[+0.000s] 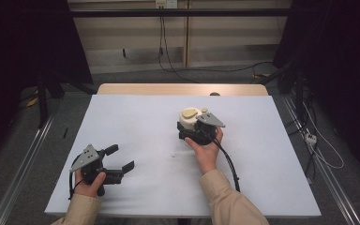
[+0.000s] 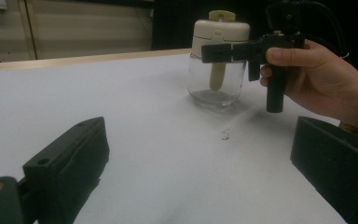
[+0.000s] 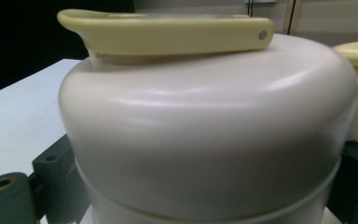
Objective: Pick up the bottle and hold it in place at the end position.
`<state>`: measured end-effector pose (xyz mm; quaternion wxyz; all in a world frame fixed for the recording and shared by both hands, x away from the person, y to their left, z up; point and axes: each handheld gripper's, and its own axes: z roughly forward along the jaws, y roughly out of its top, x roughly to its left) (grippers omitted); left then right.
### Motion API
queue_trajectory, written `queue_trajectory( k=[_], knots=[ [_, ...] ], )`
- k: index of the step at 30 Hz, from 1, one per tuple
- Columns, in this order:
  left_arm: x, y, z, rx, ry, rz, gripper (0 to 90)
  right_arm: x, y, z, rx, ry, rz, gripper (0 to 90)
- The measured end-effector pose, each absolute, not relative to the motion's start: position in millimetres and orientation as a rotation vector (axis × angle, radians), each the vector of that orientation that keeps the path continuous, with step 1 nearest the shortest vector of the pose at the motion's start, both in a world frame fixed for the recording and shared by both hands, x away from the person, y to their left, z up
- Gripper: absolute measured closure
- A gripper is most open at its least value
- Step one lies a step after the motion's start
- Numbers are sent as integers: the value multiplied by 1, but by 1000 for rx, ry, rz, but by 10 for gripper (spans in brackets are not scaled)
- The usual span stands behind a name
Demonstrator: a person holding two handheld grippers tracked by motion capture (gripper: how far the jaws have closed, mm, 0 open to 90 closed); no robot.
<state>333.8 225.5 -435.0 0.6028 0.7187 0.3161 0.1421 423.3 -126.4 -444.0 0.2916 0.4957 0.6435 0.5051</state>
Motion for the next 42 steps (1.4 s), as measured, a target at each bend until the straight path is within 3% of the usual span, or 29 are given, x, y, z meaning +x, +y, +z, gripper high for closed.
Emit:
queue_trajectory(
  k=[42],
  knots=[
    [335, 226, -437, 1664, 739, 319, 39, 432, -107, -449, 1249, 1789, 1336, 71]
  ],
)
